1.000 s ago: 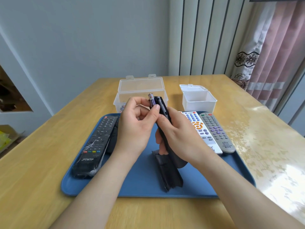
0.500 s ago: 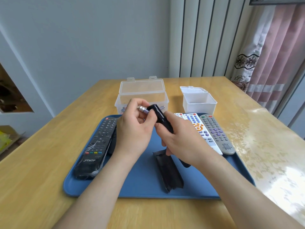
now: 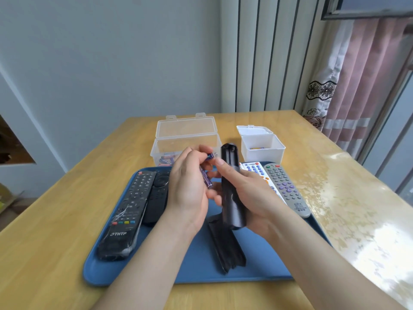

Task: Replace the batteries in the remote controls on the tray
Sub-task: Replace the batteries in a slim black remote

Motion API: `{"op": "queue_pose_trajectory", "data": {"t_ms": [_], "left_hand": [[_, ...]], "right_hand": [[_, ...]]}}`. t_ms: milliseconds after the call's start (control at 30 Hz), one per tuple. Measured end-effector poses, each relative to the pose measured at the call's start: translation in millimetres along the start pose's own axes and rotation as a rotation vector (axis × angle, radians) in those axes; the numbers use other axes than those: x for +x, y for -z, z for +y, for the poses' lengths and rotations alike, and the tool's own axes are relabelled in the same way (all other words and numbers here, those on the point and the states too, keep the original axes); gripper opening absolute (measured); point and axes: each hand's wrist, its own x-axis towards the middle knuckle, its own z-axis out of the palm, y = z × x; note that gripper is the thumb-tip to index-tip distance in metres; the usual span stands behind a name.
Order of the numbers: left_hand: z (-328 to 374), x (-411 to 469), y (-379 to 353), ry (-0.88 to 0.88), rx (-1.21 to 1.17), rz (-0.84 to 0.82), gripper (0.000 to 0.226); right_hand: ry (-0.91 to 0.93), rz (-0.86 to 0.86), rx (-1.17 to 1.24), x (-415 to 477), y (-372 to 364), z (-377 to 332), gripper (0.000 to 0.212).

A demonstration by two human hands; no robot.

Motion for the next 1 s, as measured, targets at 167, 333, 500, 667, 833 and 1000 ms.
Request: {"op": "queue_pose_trajectory", "data": {"t_ms": [167, 333, 500, 667, 833, 1000], "left_hand": [[-3.9, 12.5, -18.3, -0.081, 0.196, -0.058, 0.033], [-24.6, 37.1, -48.9, -0.127, 0.277, 0.061, 0.044], [-20.1, 80.9, -81.1, -0.126, 0.404, 0.027, 0.036], [-34.3, 138.9, -106.6, -0.110, 0.702, -0.137, 0.040], [-58.5, 154.3, -105.6, 0.061, 0.695, -0.318, 0.034], [-29.0, 153.2, -85.5, 0.128, 0.169, -0.207, 0.035]], "right_hand": [[0.083, 0.034, 0.123, 4.3, 8.8, -22.5, 0.012], [0.098, 0.065, 0.084, 9.4, 17.7, -37.2, 0.010], [0.138, 0.115, -0.030, 19.3, 44.8, -64.7, 0.010], [0.261, 0.350, -0.124, 46.3, 85.4, -89.9, 0.016], [0.255, 0.368, -0.224, 69.9, 105.4, -93.4, 0.016], [0.230, 0.346, -0.458, 77.8, 106.8, -86.3, 0.017]]}}
